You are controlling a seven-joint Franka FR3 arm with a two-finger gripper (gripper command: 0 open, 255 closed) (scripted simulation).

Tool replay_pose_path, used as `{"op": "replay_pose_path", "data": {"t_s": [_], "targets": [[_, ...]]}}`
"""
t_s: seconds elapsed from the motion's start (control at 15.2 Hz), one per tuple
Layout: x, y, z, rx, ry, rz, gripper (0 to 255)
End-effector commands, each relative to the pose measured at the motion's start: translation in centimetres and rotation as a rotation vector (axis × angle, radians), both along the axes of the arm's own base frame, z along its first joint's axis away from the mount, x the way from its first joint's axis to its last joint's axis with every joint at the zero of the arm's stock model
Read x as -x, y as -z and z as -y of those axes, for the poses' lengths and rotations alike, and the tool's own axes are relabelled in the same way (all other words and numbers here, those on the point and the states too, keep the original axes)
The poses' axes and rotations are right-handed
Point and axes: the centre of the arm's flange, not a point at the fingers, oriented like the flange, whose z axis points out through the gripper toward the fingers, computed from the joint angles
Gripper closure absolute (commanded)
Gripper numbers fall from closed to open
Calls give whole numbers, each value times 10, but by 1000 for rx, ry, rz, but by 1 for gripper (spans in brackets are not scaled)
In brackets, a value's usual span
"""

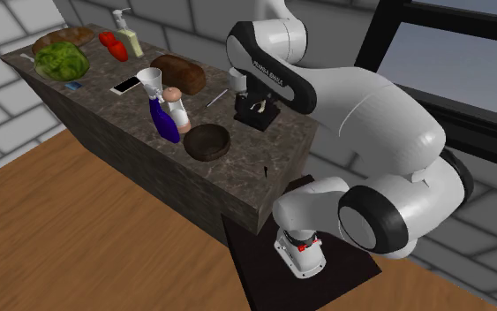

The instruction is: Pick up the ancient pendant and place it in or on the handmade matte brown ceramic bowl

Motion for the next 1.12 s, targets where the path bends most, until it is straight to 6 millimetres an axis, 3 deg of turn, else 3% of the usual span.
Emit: {"op": "replay_pose_path", "data": {"t_s": [0.0, 0.4, 0.86, 1.06], "targets": [[0, 0, 0, 0, 0, 0, 0], [77, 39, -10, 36, 200, 43, 0], [159, 89, -38, 79, 433, 94, 0], [161, 101, -39, 80, 439, 95, 0]]}}
